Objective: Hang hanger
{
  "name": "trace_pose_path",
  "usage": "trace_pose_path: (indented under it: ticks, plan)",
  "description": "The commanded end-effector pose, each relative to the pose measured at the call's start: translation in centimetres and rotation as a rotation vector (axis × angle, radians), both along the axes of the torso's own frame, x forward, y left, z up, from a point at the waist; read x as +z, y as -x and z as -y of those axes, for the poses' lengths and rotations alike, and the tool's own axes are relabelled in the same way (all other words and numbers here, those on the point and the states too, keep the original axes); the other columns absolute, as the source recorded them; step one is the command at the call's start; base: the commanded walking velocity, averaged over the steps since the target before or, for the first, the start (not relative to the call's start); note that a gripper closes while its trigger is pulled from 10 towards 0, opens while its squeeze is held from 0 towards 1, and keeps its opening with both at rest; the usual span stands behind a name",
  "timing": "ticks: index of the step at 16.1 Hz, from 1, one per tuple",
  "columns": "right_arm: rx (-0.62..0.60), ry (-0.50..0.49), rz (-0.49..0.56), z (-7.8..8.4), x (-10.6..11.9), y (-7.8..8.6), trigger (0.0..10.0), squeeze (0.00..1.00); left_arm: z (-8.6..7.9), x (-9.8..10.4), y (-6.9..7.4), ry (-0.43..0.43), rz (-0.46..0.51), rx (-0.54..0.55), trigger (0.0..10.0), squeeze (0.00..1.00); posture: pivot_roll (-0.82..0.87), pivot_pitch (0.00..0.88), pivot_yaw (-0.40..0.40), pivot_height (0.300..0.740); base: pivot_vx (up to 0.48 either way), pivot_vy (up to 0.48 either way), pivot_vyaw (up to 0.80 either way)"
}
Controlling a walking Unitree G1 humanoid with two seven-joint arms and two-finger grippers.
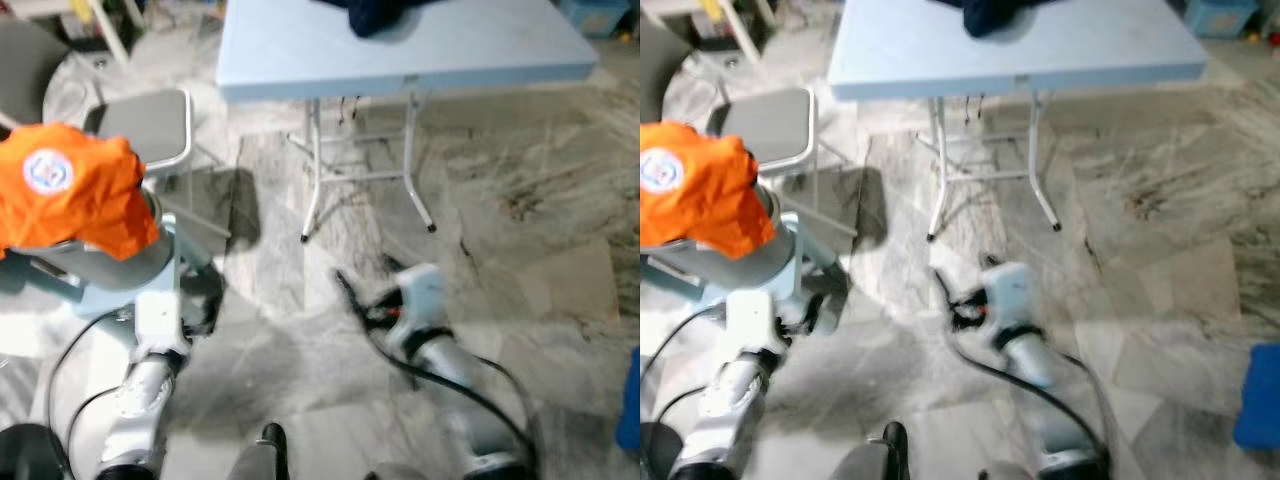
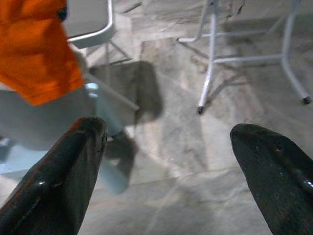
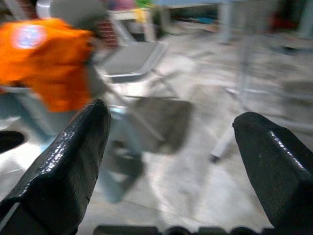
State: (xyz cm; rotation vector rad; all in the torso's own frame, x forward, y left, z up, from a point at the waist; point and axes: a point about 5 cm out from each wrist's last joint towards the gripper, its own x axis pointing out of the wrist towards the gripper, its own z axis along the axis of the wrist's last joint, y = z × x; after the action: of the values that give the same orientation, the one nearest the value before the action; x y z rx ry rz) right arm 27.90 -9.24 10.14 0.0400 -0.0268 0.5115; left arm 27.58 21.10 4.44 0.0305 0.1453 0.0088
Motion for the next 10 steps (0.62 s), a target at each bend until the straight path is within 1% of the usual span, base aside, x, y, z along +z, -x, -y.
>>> trace_pose_path:
  ticks: [1, 4, 5, 6, 8, 10]
  plan:
    - [0.015, 0.011, -0.003, 0.0, -0.1, 0.2, 10.0, 0.00, -0.3, -0.3, 0.5, 0.008, -0.005, 0.005, 10.0, 0.00, -0.09, 0.233, 0.049, 0.740, 0.000, 0.000, 0.79]
    - [0.042, 0.013, -0.009, -0.1, -0.2, -0.1, 10.0, 0.00, 0.0, 0.0, 0.5, 0.021, 0.024, 0.023, 10.0, 0.00, -0.07, 0.201, 0.010, 0.740, 0.000, 0.000, 0.79]
    - [0.057, 0.013, -0.002, -0.1, 0.0, -0.3, 10.0, 0.00, 0.1, 0.2, 0.5, 0.025, 0.044, 0.023, 10.0, 0.00, -0.07, 0.193, -0.001, 0.740, 0.000, 0.000, 0.54]
    - [0.059, 0.006, 0.004, 0.0, 0.2, -0.6, 10.0, 0.00, 0.4, 0.7, 0.5, 0.028, 0.077, 0.015, 10.0, 0.00, -0.06, 0.188, -0.008, 0.740, 0.000, 0.000, 0.00]
    - [0.052, 0.002, 0.014, 0.2, 0.6, -1.1, 10.0, 0.00, 0.7, 1.2, 0.5, 0.054, 0.112, 0.001, 10.0, 0.00, -0.06, 0.183, -0.014, 0.740, 0.000, 0.000, 0.00]
    - [0.063, 0.000, 0.019, 0.0, 0.6, -1.1, 10.0, 0.00, 1.0, 1.5, 0.5, 0.064, 0.128, -0.013, 10.0, 0.00, -0.05, 0.183, -0.015, 0.740, 0.306, 0.000, 0.00]
